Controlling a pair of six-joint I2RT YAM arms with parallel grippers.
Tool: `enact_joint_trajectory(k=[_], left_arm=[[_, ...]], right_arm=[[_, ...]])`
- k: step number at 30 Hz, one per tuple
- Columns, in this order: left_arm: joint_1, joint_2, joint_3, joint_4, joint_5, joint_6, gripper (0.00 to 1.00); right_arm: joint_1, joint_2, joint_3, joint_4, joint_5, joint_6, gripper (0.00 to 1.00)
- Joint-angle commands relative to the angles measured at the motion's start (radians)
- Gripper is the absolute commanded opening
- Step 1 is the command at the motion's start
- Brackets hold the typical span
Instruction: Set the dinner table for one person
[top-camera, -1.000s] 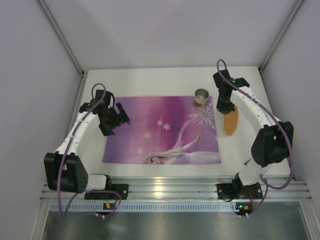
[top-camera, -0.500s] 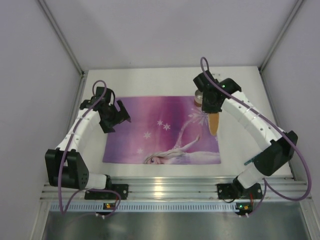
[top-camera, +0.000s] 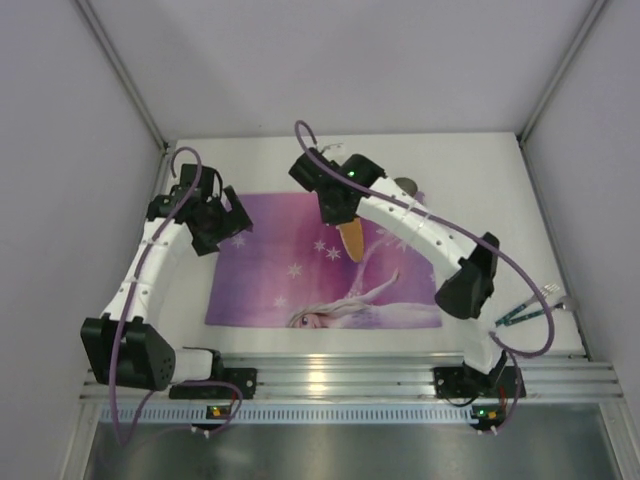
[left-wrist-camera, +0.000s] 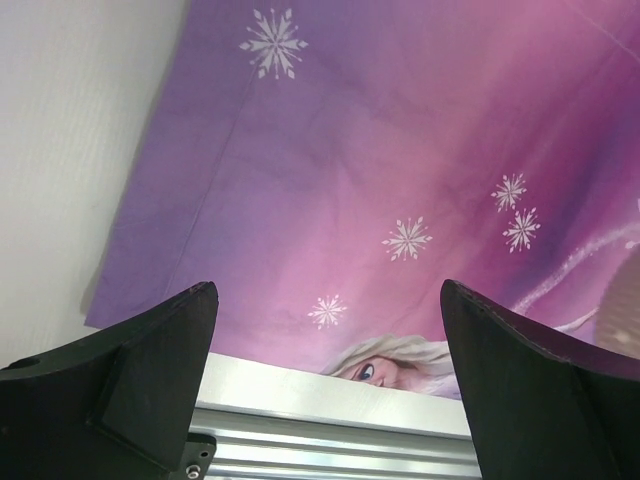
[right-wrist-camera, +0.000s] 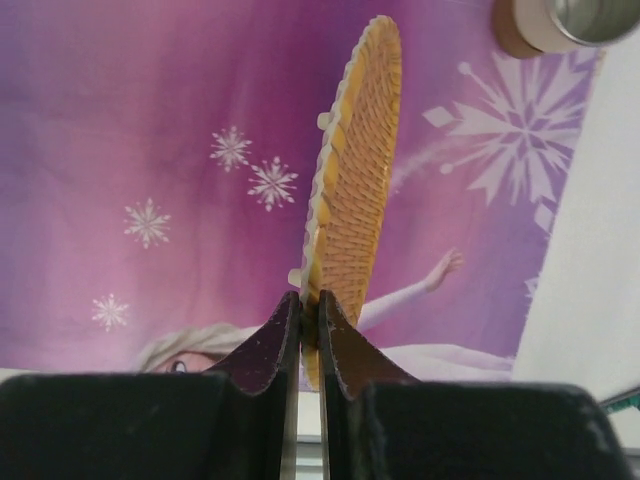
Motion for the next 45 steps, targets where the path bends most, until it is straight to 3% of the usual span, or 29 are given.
enact_joint_trajectory(k=[1,10,20,25,32,36,41,44,45], left_arm=[[-0.001,-0.120,0.016,-0.021,-0.086,0.016,0.98],[-0.001,-0.197,-0.016,-0.081,-0.107,0.008,0.99],[-0.001,-0.231,-0.019,-0.116,-0.146,0.007,0.99],[-0.001,-0.220,-0.018,-0.110,-0.146,0.008,0.98],[-0.001,-0.191,-0.010,-0.085,-0.135,0.011,0.98],[-0.001,-0.163,-0.009,-0.064,-0.129,0.020,0.98],[-0.001,-0.139,-0.002,-0.033,-0.113,0.040,0.98],[-0.001,-0.130,-0.010,0.002,-0.093,0.054,0.98],[-0.001,-0.127,-0.021,0.016,-0.084,0.057,0.98]], right_arm=[[0.033,0.115,0.151,-0.063,0.016,-0.038,0.00],[0.093,0.270,0.137,0.029,-0.059,-0.078,0.00],[0.129,0.339,0.093,0.221,-0.373,-0.130,0.00],[0.129,0.347,0.045,0.317,-0.439,-0.175,0.01],[0.112,0.327,0.038,0.342,-0.444,-0.216,0.27],[0.078,0.263,-0.007,0.359,-0.442,-0.215,0.55],[-0.011,0.087,-0.089,0.357,-0.368,-0.193,0.62],[-0.115,-0.103,-0.253,0.359,-0.282,-0.129,0.64],[-0.149,-0.156,-0.369,0.358,-0.257,-0.109,0.69]])
